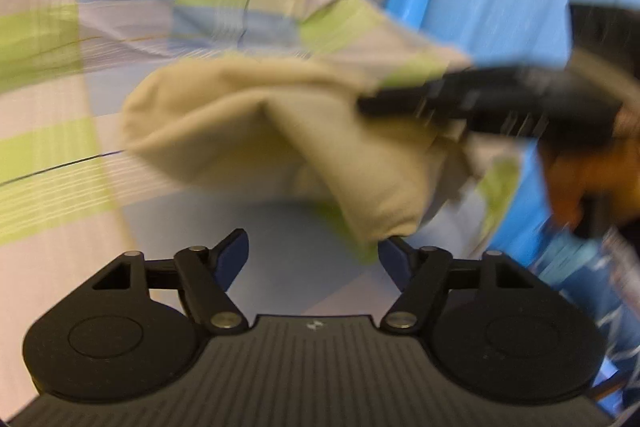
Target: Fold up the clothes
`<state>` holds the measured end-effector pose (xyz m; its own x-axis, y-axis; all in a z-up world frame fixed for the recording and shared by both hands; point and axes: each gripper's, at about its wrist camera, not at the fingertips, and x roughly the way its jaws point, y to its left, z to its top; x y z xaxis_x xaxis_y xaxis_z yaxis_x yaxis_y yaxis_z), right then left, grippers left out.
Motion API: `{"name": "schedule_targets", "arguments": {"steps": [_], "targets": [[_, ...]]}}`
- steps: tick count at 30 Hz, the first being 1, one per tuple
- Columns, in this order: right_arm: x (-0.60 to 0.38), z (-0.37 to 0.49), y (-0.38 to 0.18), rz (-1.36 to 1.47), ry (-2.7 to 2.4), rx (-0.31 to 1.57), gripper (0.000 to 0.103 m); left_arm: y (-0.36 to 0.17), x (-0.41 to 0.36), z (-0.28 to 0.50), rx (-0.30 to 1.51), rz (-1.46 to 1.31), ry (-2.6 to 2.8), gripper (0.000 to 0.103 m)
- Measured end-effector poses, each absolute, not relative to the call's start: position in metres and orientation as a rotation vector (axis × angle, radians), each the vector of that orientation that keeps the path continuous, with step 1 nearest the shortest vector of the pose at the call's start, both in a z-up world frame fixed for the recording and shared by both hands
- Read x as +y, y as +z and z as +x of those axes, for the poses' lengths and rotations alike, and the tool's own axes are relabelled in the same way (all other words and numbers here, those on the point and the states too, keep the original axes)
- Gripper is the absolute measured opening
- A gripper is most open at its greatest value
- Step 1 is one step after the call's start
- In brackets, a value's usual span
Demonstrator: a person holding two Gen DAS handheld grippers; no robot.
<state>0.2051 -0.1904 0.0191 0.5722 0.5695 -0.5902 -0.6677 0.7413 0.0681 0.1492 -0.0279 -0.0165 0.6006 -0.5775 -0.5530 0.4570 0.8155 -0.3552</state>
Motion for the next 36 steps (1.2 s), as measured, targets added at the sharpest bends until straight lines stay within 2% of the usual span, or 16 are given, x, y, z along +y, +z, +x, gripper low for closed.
{"name": "schedule_targets", "arguments": {"steps": [4,7,11,14,15,16,17,18,19,20,22,24,25,26,31,36], "targets": [[-0.192,0.211,0.003,-0.126,0.733,0.686,0.007,-0.011,-0.026,0.149,0.702,-0.253,-0.646,0.068],[-0.189,0.213,-0.004,-0.118,0.747,0.711,0.007,-0.009,-0.019,0.145,0.709,-0.276,-0.656,0.077],[-0.185,0.212,-0.012,-0.107,0.762,0.72,0.006,-0.02,-0.013,0.149,0.779,-0.304,-0.607,0.072],[-0.181,0.213,-0.019,-0.133,0.776,0.734,0.006,-0.03,-0.012,0.156,0.833,-0.303,-0.581,0.041],[-0.179,0.212,-0.021,-0.152,0.778,0.739,0.007,-0.033,-0.012,0.157,0.848,-0.299,-0.573,0.024],[-0.177,0.212,-0.025,-0.176,0.776,0.743,0.009,-0.036,-0.012,0.158,0.856,-0.287,-0.561,0.012],[-0.175,0.212,-0.028,-0.206,0.773,0.746,0.016,-0.038,-0.012,0.159,0.862,-0.273,-0.55,0.009],[-0.172,0.21,-0.032,-0.242,0.767,0.746,0.028,-0.04,-0.012,0.159,0.864,-0.26,-0.543,0.005],[-0.169,0.209,-0.036,-0.28,0.77,0.742,0.035,-0.041,-0.012,0.159,0.862,-0.249,-0.542,0.004],[-0.166,0.207,-0.041,-0.319,0.772,0.738,0.046,-0.042,-0.011,0.157,0.859,-0.239,-0.544,0.004],[-0.159,0.204,-0.049,-0.395,0.776,0.729,0.047,-0.042,-0.009,0.153,0.854,-0.21,-0.546,0.003],[-0.151,0.204,-0.056,-0.441,0.78,0.719,0.043,-0.042,-0.009,0.149,0.848,-0.179,-0.548,0.003],[-0.148,0.205,-0.058,-0.448,0.773,0.722,0.031,-0.041,-0.009,0.148,0.846,-0.166,-0.546,0.003],[-0.147,0.207,-0.058,-0.434,0.766,0.726,0.003,-0.04,-0.008,0.147,0.841,-0.152,-0.538,0.002],[-0.166,0.193,-0.016,-0.279,0.738,0.649,0.001,-0.016,0.001,0.133,0.776,-0.051,-0.494,0.002],[-0.209,0.151,0.044,-0.04,0.739,0.541,0.001,0.043,0.014,0.098,0.634,0.145,-0.489,0.002]]}}
